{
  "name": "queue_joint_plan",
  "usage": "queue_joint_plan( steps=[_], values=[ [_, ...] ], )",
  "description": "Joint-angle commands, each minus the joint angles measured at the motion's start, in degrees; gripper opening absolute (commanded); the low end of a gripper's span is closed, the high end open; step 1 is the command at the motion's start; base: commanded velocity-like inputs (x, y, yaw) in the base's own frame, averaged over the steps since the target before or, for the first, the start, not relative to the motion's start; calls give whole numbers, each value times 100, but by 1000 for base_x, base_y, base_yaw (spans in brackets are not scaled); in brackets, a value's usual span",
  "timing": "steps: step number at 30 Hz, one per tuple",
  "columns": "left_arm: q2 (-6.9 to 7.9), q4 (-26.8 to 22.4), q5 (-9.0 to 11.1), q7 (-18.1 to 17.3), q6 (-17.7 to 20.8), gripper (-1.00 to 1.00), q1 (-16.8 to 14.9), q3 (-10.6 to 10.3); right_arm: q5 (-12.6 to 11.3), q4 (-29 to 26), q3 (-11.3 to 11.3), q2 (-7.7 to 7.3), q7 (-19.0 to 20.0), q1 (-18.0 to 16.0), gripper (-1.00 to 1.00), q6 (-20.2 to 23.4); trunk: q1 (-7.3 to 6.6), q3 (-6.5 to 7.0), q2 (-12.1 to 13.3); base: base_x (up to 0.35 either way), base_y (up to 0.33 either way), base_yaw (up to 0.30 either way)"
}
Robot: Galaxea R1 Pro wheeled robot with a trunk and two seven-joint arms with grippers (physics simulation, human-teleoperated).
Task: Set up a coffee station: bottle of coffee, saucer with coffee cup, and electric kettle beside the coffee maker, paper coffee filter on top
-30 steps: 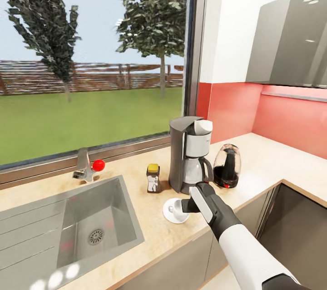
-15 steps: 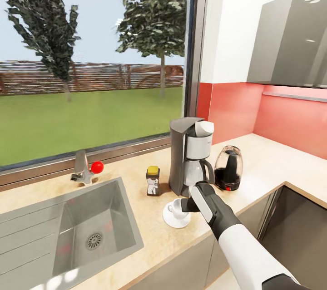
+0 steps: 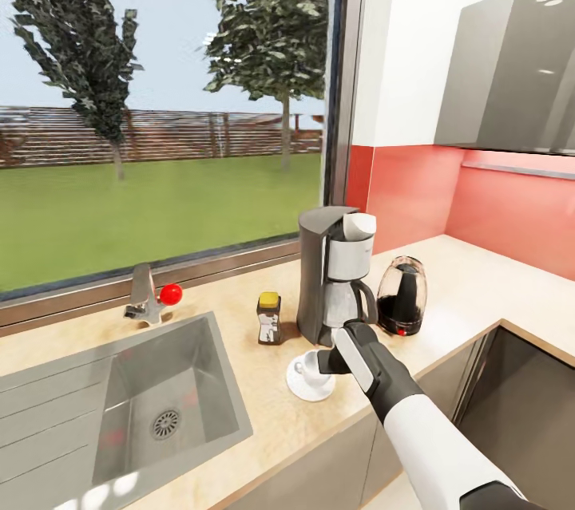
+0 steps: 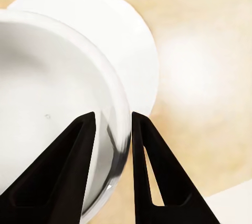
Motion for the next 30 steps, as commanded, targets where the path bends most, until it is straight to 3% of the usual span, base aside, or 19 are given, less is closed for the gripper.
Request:
queue_joint_plan(
  steps=[1, 30],
  values=[
    [0, -8, -18, 6, -8, 100, 5, 42, -69, 1, 12, -2, -45, -2, -100, 7, 2, -1, -3, 0, 0, 0],
    [7, -8, -10, 4, -5, 100, 5, 40, -69, 139, 12, -17, -44, -2, -100, -32, 2, -1, -3, 13, 0, 0]
  ],
)
